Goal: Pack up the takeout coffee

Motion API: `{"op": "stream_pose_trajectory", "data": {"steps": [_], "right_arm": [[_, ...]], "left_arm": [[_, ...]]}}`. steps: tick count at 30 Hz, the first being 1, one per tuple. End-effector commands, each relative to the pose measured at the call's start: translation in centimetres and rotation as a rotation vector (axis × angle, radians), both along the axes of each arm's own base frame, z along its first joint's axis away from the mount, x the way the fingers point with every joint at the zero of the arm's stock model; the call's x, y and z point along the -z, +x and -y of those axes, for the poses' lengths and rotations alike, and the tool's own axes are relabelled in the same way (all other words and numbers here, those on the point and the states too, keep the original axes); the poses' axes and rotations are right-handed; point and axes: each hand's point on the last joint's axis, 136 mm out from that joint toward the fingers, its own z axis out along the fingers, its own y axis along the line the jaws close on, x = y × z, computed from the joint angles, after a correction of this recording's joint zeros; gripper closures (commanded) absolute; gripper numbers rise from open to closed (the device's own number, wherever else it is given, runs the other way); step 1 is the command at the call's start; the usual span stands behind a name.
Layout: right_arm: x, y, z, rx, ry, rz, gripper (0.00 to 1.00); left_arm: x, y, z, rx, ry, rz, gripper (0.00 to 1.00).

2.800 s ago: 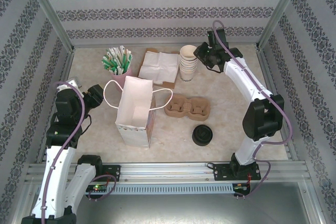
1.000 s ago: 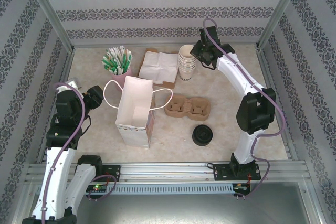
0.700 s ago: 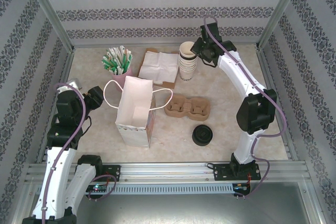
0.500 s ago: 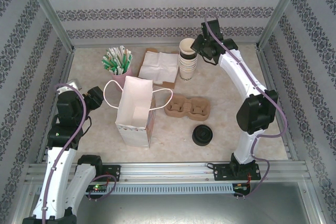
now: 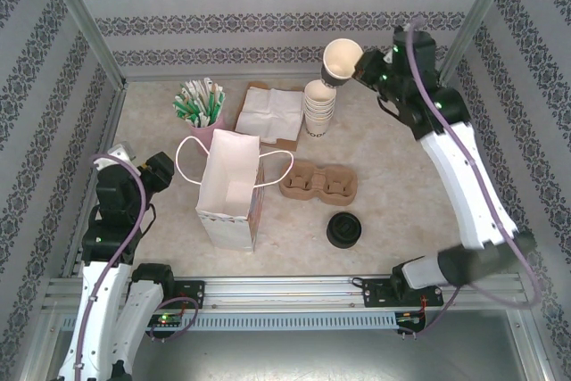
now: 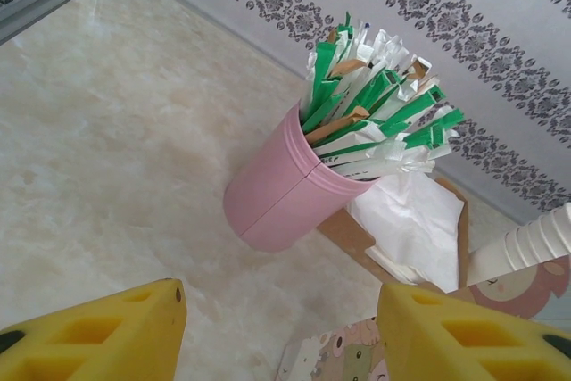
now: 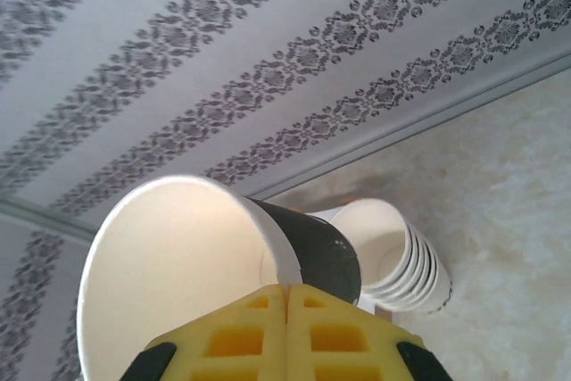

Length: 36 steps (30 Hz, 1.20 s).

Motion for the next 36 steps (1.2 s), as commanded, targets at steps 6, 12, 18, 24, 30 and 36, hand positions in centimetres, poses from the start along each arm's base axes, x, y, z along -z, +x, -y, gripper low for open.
{"op": "stream_pose_trajectory", "data": {"steps": [6, 12, 18, 24, 30, 36], "right_arm": [[5.8, -10.4, -0.3, -0.09, -0.085, -0.134, 1.0], [11.4, -15.8, -1.6, -0.165, -0.093, -0.237, 1.0], [17.9, -18.8, -5.3, -0.285, -0.136, -0.319, 1.0], [23.1, -20.7, -8.5, -0.374, -0.163, -0.382, 1.0], [25.1, -21.5, -9.9, -0.405, -0.14, -0.407, 1.0], [26.5, -21.5, -10.2, -0.39, -0.126, -0.425, 1.0]], "left_arm": [[1.8, -0.9, 0.8, 0.028, -0.057, -0.037, 0.41], [2.7, -1.6, 1.2, 0.03, -0.103, -0.048, 0.41], [3.8, -2.0, 1.1, 0.01, -0.125, -0.083, 0.41], [5.1, -2.4, 1.1, 0.001, -0.144, -0.12, 0.41], [5.6, -2.7, 1.0, -0.006, -0.148, -0.131, 0.41], [6.2, -2.5, 1.1, -0.009, -0.157, -0.142, 0.41]]}}
